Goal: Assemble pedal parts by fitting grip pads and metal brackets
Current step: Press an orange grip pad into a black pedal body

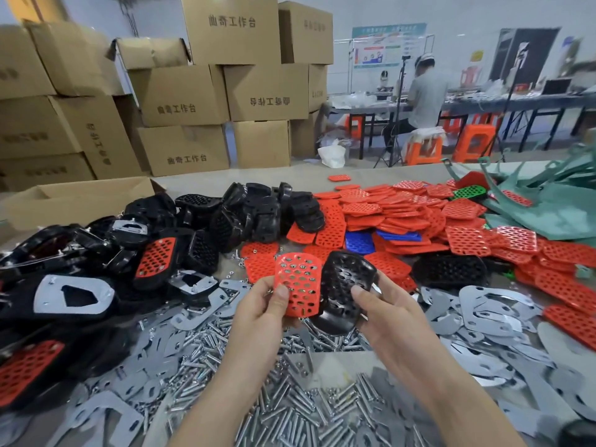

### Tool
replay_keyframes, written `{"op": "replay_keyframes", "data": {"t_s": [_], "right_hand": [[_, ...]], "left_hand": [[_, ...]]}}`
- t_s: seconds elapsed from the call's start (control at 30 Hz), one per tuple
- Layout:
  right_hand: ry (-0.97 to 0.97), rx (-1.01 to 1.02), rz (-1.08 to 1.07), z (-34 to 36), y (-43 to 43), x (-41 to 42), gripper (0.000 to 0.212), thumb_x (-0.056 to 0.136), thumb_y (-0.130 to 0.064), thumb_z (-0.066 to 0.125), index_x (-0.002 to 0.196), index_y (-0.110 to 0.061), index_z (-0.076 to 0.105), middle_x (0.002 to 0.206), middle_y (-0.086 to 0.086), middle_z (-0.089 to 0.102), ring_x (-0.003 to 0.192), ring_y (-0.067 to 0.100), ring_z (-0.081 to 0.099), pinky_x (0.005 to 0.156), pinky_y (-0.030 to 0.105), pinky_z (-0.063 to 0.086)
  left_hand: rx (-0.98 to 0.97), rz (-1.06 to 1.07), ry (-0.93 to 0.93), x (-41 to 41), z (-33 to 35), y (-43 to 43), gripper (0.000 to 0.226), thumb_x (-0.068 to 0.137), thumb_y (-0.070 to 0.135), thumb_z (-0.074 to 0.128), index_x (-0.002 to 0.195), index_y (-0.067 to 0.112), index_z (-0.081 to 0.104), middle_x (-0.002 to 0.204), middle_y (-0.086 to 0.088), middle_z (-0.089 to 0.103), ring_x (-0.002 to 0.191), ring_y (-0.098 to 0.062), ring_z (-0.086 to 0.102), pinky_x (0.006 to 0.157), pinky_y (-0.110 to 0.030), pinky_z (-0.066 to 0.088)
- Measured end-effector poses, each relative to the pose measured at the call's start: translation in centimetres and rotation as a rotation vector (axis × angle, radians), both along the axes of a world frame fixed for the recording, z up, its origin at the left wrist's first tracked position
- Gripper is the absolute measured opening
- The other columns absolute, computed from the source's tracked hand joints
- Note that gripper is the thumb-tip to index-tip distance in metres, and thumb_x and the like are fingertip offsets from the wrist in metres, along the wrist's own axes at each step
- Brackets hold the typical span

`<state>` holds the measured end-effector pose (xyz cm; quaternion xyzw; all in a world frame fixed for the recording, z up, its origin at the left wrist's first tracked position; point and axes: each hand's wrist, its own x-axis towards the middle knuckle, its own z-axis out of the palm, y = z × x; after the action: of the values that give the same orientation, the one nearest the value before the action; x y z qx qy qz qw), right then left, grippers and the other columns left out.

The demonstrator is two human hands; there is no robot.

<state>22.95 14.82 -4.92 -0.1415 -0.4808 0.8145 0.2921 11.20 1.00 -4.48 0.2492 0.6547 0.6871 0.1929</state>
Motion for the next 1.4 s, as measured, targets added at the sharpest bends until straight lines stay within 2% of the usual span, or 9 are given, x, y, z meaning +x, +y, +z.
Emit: {"op": "replay_keyframes", "data": {"t_s": [0.23, 0.5, 0.67, 0.77, 0.83, 0.9, 1.03, 1.23, 1.4], "right_hand": [[-0.067, -0.025, -0.031, 0.1, -0.3, 0.2, 0.039, 0.101, 0.007, 0.050, 0.138, -0.002, 0.058, 0.128, 0.025, 0.070, 0.124, 0.047, 0.062, 0.109, 0.067, 0.045], [-0.051, -0.008, 0.005, 0.3, -0.5, 0.3, 0.040, 0.101, 0.005, 0.051, 0.139, -0.006, 0.059, 0.127, 0.019, 0.072, 0.123, 0.039, 0.065, 0.109, 0.060, 0.048], [0.022, -0.025, 0.030, 0.1, -0.8, -0.1, 0.037, 0.096, 0.002, 0.056, 0.130, -0.007, 0.065, 0.119, 0.013, 0.076, 0.112, 0.026, 0.073, 0.083, 0.032, 0.062], [0.091, -0.048, 0.067, -0.1, -1.0, -0.3, 0.040, 0.093, -0.008, 0.059, 0.133, -0.007, 0.064, 0.125, 0.015, 0.074, 0.113, 0.023, 0.072, 0.084, 0.030, 0.060], [0.093, -0.078, 0.076, -0.2, -0.9, -0.3, 0.039, 0.095, -0.013, 0.058, 0.133, -0.008, 0.065, 0.130, 0.018, 0.071, 0.116, 0.025, 0.071, 0.086, 0.031, 0.060], [0.096, -0.080, 0.083, -0.4, -0.9, -0.4, 0.036, 0.097, -0.016, 0.057, 0.131, -0.010, 0.068, 0.132, 0.019, 0.070, 0.118, 0.026, 0.070, 0.087, 0.032, 0.059], [0.089, -0.026, 0.086, -0.2, -1.3, -0.6, 0.027, 0.096, -0.024, 0.061, 0.117, -0.020, 0.077, 0.126, 0.014, 0.073, 0.111, 0.025, 0.073, 0.080, 0.034, 0.061], [0.072, -0.020, 0.064, -0.1, -1.3, -0.6, 0.035, 0.093, -0.022, 0.057, 0.122, -0.011, 0.072, 0.126, 0.015, 0.073, 0.110, 0.026, 0.074, 0.080, 0.033, 0.062], [0.073, 0.006, 0.067, 0.1, -1.4, -0.4, 0.039, 0.094, -0.024, 0.056, 0.128, -0.011, 0.068, 0.128, 0.015, 0.072, 0.115, 0.029, 0.072, 0.082, 0.034, 0.062]], "left_hand": [[0.013, -0.004, 0.106, 0.4, 0.4, -0.1, 0.016, 0.104, 0.017, 0.051, 0.105, 0.018, 0.067, 0.088, 0.002, 0.078, 0.069, -0.004, 0.068, 0.061, -0.012, 0.049], [0.014, 0.036, 0.123, 0.7, 1.0, -0.3, 0.013, 0.104, 0.021, 0.054, 0.099, 0.020, 0.066, 0.083, 0.008, 0.076, 0.066, -0.002, 0.066, 0.059, -0.011, 0.048], [-0.278, 0.348, 0.886, 1.5, 0.5, -0.6, 0.013, 0.098, 0.042, 0.052, 0.095, 0.032, 0.058, 0.079, 0.019, 0.059, 0.063, -0.001, 0.051, 0.052, -0.013, 0.033], [-0.357, 0.193, 1.051, 2.4, -0.1, 0.0, 0.039, 0.103, 0.053, 0.041, 0.113, 0.024, 0.065, 0.113, 0.011, 0.065, 0.100, -0.006, 0.057, 0.078, -0.016, 0.044], [-0.382, 0.089, 1.022, 2.5, -0.4, 0.2, 0.052, 0.105, 0.059, 0.028, 0.120, 0.026, 0.065, 0.133, 0.012, 0.056, 0.119, -0.010, 0.049, 0.095, -0.027, 0.045], [-0.327, 0.106, 0.978, 2.2, -0.6, 0.2, 0.039, 0.106, 0.047, 0.036, 0.115, 0.026, 0.068, 0.128, 0.012, 0.055, 0.117, -0.011, 0.048, 0.098, -0.028, 0.044], [-0.237, 0.089, 0.653, 1.7, -0.1, 0.1, 0.025, 0.097, 0.050, 0.049, 0.120, 0.042, 0.053, 0.121, 0.026, 0.049, 0.120, 0.006, 0.047, 0.097, -0.006, 0.035], [-0.110, 0.119, 0.230, 0.9, 0.6, 0.0, 0.018, 0.090, 0.038, 0.069, 0.105, 0.028, 0.063, 0.100, 0.012, 0.070, 0.090, 0.003, 0.064, 0.075, -0.009, 0.045], [0.001, -0.004, -0.116, 0.6, 0.4, -0.1, 0.040, 0.074, 0.045, 0.069, 0.104, 0.017, 0.070, 0.093, 0.005, 0.077, 0.083, -0.008, 0.070, 0.081, -0.030, 0.051]]}}
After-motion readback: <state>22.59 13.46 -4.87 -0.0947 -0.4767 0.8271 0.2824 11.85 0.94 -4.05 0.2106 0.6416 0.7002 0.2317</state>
